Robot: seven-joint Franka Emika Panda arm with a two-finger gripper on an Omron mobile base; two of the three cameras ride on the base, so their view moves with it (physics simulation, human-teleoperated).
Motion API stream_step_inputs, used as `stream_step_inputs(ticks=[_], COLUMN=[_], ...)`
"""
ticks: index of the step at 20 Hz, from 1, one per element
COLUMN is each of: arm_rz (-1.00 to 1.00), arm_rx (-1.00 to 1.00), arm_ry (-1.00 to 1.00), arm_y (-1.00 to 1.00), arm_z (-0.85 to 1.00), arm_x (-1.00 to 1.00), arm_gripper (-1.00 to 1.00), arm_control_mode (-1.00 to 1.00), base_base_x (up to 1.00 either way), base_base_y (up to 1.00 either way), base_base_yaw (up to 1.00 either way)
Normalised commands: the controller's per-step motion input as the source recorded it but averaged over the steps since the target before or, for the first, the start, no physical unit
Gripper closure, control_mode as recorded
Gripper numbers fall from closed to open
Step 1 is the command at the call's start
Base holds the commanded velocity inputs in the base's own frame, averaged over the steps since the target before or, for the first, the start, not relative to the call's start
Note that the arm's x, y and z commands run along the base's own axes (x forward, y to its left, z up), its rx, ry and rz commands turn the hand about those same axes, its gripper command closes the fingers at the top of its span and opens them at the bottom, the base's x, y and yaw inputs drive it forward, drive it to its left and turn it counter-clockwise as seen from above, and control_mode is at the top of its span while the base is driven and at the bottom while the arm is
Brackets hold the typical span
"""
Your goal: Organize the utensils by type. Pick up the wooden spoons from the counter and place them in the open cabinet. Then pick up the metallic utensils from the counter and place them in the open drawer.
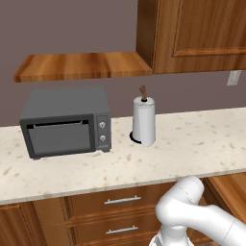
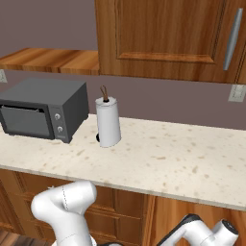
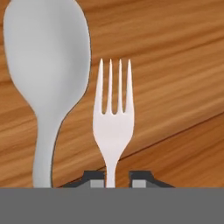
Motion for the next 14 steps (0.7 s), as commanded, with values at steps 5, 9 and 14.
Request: stream_step_inputs(ticks=[5,9,14], arm_rz=[0.00,0.00,0.00], arm_rx=[0.00,0.00,0.00], arm_ry=[0.07,0.01,0.00], arm_y=[-0.12,-0.12,-0.10], arm_z=[0.00,0.30,0.49], arm_x=[-0.03,-0.13,-0.40], arm_gripper=[-1.00,-1.00,-1.00], arm_control_mode=[-1.00,-1.00,-1.00], base_base_x=[0.00,0.00,0.00], base_base_y=[0.00,0.00,0.00], base_base_yaw=[0.00,0.00,0.00])
